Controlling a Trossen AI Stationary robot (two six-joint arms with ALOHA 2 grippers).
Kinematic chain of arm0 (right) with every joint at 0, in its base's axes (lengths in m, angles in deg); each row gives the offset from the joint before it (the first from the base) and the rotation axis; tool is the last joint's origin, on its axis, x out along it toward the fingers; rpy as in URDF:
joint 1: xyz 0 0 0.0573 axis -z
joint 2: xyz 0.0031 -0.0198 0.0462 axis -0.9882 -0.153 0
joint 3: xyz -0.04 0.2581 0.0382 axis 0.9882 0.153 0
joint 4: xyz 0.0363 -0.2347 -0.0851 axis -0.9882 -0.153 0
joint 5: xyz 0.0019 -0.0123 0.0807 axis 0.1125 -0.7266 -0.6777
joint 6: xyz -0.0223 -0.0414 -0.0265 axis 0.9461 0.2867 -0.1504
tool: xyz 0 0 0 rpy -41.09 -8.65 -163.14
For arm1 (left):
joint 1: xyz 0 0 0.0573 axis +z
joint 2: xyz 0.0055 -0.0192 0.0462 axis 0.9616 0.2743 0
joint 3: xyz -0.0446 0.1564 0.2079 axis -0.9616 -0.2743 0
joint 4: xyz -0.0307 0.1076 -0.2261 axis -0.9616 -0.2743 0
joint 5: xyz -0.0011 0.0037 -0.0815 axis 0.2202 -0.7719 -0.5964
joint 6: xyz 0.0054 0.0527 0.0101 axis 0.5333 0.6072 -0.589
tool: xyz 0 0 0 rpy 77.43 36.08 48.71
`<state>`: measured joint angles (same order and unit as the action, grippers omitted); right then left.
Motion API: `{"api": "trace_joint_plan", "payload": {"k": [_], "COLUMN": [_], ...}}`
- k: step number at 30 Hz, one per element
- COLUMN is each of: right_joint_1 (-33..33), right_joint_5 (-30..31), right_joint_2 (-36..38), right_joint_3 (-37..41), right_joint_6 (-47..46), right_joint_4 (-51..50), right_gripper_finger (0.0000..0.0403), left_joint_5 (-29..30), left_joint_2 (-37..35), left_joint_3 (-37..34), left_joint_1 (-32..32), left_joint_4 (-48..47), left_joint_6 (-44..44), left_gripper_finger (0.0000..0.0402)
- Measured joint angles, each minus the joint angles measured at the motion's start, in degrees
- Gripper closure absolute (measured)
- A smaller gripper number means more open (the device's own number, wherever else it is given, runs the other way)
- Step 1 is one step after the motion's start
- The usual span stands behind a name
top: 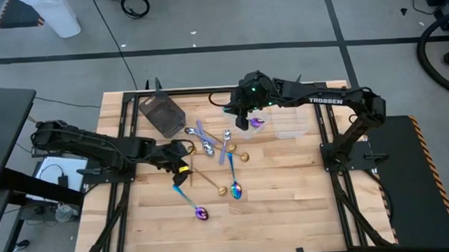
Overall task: Sort silverware by color (type)
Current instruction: Put the blue spoon into the left transparent bin
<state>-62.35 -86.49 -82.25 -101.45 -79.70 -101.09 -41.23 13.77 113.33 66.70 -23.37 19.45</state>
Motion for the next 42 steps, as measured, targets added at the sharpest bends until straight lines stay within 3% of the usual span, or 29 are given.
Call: {"api": "trace_joint_plan", "payload": {"k": [11, 26, 36, 42], "right_joint_1": [0.13, 0.02, 0.02, -0.06], "right_joint_5": [3.12, 4.54, 3.85, 3.77], "right_joint_2": [-0.13, -0.17, -0.17, -0.17], "right_joint_3": [0.0, 0.0, 0.0, 0.0], "right_joint_6": [2.38, 2.58, 2.38, 2.38], "right_joint_4": [-3.53, -1.7, -1.67, -1.12], "right_gripper_finger": [0.0324, 0.0324, 0.0324, 0.0324], "left_joint_5": [-0.06, -0.39, -0.28, 4.14], "left_joint_2": [2.66, 16.74, 17.91, 17.9], "left_joint_3": [0.99, 3.56, 3.54, 3.54], "left_joint_1": [-2.81, -13.42, -16.0, -17.84], "left_joint_4": [-1.47, 1.11, 5.73, 8.31], "left_joint_6": [0.86, 18.97, 23.22, 27.39], "left_gripper_finger": [0.0209, 0.0209, 0.0209, 0.021]}}
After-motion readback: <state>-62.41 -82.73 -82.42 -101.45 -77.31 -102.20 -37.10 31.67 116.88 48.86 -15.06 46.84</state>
